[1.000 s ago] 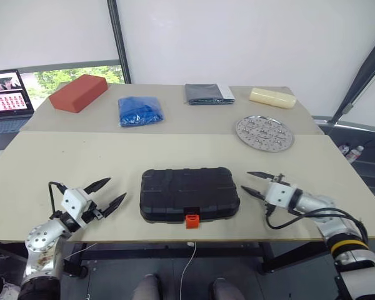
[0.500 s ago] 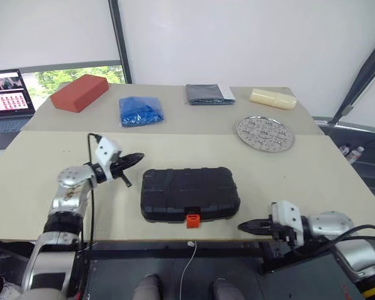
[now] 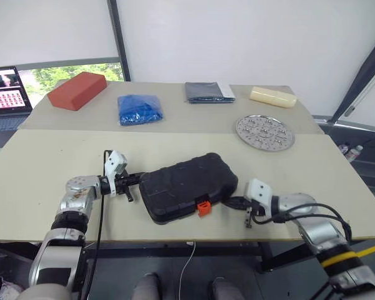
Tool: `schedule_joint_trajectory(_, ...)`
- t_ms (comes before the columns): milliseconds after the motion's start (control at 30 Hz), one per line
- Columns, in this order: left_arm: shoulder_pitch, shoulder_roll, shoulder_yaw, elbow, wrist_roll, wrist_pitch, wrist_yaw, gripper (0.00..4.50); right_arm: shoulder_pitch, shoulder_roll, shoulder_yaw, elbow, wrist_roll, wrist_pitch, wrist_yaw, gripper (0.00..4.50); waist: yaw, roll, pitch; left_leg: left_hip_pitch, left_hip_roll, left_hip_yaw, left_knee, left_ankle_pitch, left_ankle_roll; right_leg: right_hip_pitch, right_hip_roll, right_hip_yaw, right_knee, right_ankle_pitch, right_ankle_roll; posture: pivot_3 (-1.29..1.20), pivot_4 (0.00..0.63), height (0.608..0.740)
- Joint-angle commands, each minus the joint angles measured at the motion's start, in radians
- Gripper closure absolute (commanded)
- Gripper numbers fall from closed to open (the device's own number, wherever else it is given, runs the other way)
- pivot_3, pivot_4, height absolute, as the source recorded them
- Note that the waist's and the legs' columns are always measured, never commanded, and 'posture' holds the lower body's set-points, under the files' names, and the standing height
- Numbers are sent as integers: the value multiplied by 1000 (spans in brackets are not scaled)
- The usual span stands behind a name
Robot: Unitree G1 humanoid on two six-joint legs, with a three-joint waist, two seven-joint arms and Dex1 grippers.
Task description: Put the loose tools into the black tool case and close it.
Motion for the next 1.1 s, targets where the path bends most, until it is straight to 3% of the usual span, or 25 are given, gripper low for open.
schedule_joint_trajectory(33, 13, 15, 95, -145, -87, 89, 84, 4472, -55, 16, -46, 70, -2, -75, 3, 4500, 0, 0, 0, 0, 0, 0, 0, 0, 0, 0, 0, 0, 0, 0, 0, 0, 150, 740)
schedule_joint_trajectory(200, 39, 63, 65, -466, -183, 314, 30, 4472, -5, -18, -95, 42, 71, -119, 109, 4500, 4, -1, 0, -2, 0, -1, -1, 0, 1, 0, 0, 0, 0, 1, -2, 0, 150, 740)
schedule_joint_trajectory(367, 35, -6, -84, -676, -192, 475, 65, 4472, 84, -56, -145, -59, 154, -106, 193, 4500, 14, 0, 0, -2, -1, 0, 0, 0, 1, 1, 0, 0, -1, 0, -1, 0, 150, 740)
schedule_joint_trajectory(500, 53, -69, -261, -645, -43, 460, 132, 4472, 161, -57, -171, -243, 265, 51, 189, 4500, 20, 0, 0, -1, -1, -1, 1, 0, 1, 2, 0, 1, -1, 0, 0, 0, 150, 740)
schedule_joint_trajectory(667, 95, -123, -401, -596, 62, 481, 187, 4472, 219, -42, -117, -399, 259, 136, 160, 4500, 15, 7, -5, 9, -1, -1, 0, -2, -2, 9, 1, 3, -1, -4, 4, 0, 150, 740)
schedule_joint_trajectory(867, 133, -155, -404, -628, 69, 508, 219, 4472, 202, 4, -31, -399, 170, 203, 89, 4500, 24, 12, -21, 19, -3, -1, -1, -6, -6, 18, -2, 2, -8, -11, -2, 0, 150, 740)
schedule_joint_trajectory(1100, 126, -159, -365, -641, 49, 524, 233, 4472, 107, 55, 5, -269, 49, 156, 25, 4500, 24, 13, -24, 19, -4, -1, -2, -7, -5, 19, -2, 3, -11, -11, -2, 0, 150, 740)
